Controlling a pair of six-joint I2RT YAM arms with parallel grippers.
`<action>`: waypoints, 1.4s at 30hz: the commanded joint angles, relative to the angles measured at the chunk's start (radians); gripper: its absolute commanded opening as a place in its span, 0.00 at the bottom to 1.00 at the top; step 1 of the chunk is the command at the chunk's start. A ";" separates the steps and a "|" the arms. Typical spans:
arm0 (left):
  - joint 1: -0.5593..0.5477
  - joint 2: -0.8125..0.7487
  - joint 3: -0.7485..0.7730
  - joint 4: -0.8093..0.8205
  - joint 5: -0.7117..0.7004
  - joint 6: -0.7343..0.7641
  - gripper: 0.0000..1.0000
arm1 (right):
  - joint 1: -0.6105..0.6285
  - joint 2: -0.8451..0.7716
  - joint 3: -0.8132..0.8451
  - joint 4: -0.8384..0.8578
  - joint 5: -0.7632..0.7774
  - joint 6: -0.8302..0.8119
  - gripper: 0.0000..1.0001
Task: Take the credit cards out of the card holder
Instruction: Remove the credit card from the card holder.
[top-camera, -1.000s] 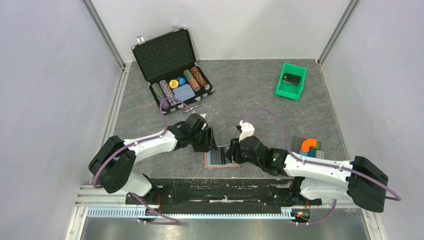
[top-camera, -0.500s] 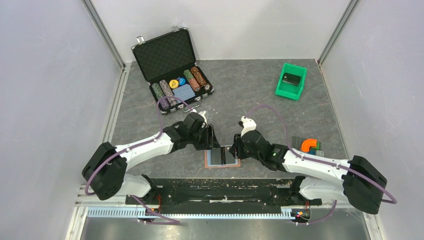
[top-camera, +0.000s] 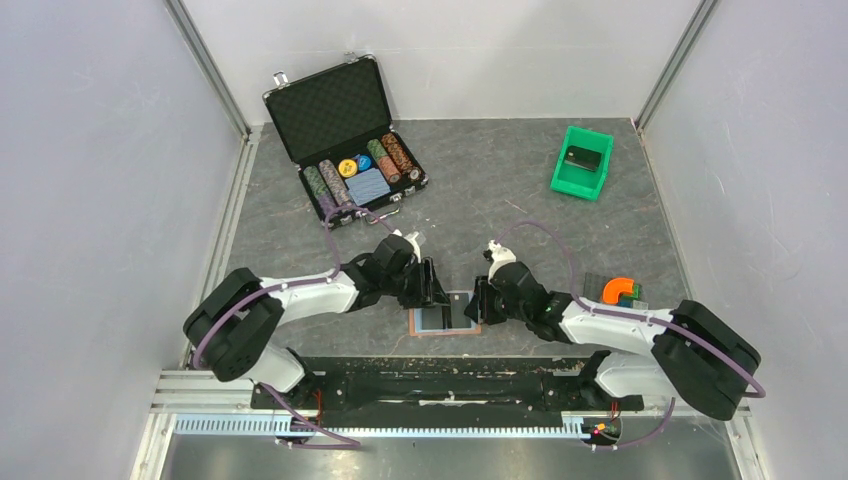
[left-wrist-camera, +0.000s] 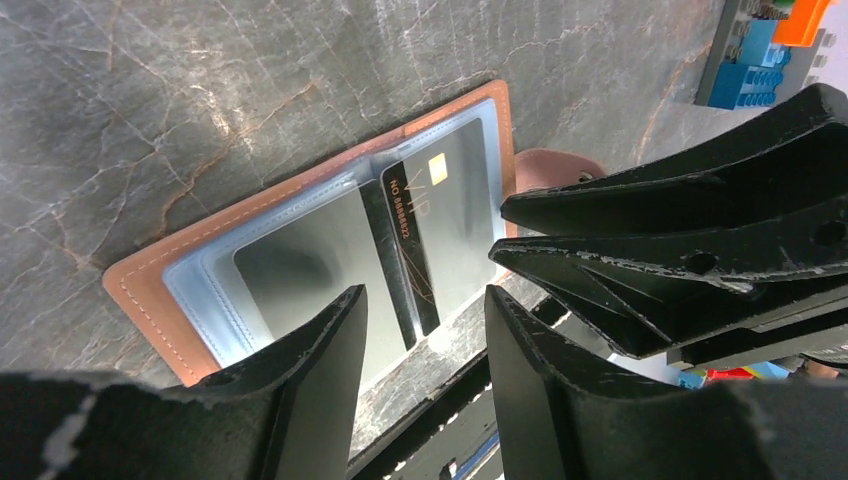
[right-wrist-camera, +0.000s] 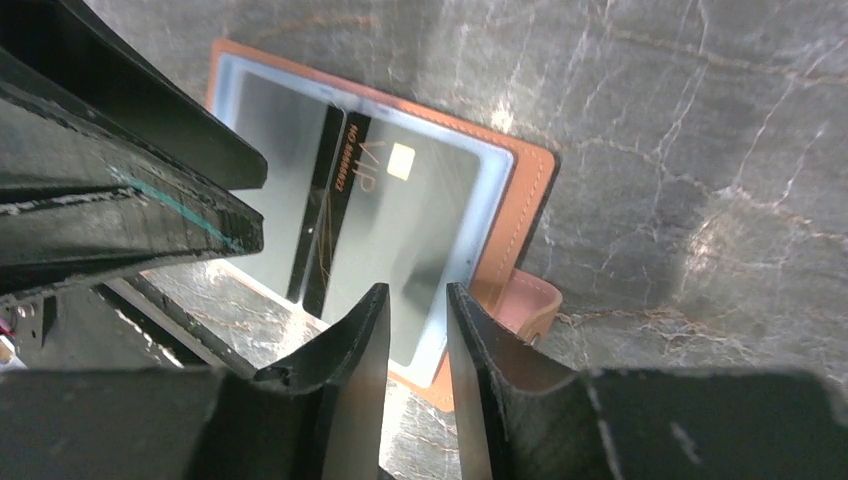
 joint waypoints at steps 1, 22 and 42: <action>-0.006 0.039 -0.031 0.101 0.019 -0.032 0.53 | -0.017 0.026 -0.050 0.094 -0.061 0.023 0.29; -0.025 0.134 -0.025 0.179 0.062 -0.035 0.49 | -0.036 0.027 -0.140 0.110 -0.057 0.049 0.21; -0.033 0.154 -0.048 0.304 0.118 -0.130 0.10 | -0.042 0.020 -0.170 0.125 -0.056 0.052 0.20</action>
